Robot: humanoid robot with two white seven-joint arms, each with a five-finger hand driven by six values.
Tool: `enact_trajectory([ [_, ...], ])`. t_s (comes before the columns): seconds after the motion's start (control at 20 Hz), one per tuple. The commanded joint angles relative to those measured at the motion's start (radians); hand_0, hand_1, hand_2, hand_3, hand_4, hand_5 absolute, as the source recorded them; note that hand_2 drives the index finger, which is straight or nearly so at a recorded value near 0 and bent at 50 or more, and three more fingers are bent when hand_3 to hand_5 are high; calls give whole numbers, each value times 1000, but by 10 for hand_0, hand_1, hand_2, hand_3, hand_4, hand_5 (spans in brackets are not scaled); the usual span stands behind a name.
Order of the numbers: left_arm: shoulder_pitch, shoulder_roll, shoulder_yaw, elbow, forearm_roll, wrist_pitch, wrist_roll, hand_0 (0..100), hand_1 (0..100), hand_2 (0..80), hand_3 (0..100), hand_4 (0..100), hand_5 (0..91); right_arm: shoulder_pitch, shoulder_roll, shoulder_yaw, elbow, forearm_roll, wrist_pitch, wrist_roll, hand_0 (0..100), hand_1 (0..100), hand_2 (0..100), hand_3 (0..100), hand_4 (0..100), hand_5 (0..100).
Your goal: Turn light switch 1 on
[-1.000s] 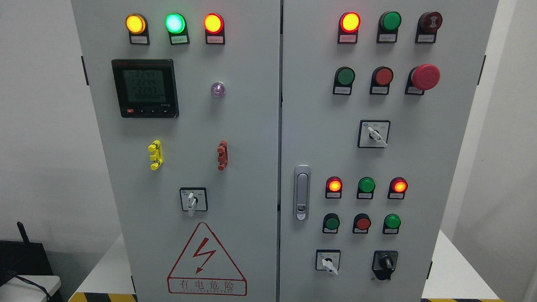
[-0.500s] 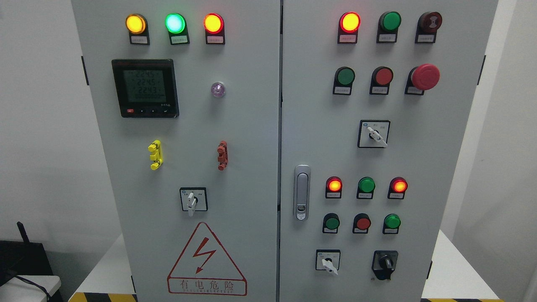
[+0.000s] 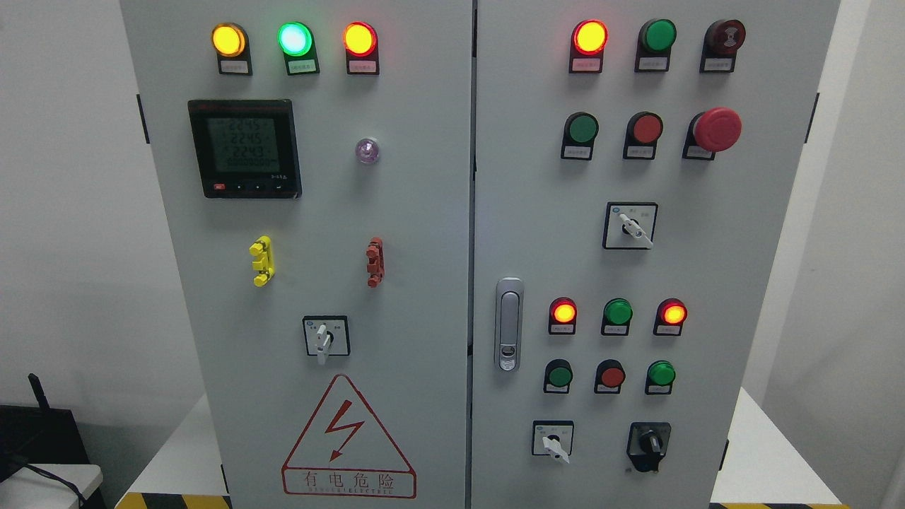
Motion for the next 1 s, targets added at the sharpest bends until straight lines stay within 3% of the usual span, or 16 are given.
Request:
enact_trajectory([
  [0.0,-25,13,119,-497,5,-1,-10,500,72,277,426,524,210,0,0,0,-1,-18,0,-1,120,389,0,0,0,0],
  [0.4,-166,21,42,-597,15,-1,-19,457,110,353,541,614,410,0,0,0,1,-18,0,-1,120,389,0,0,0,0],
  [0.95,-255,16,-223,-740,18,-1,-15,316,183,471,673,710,608,0,0,0,1,-18,0,-1,120,389,0,0,0,0],
])
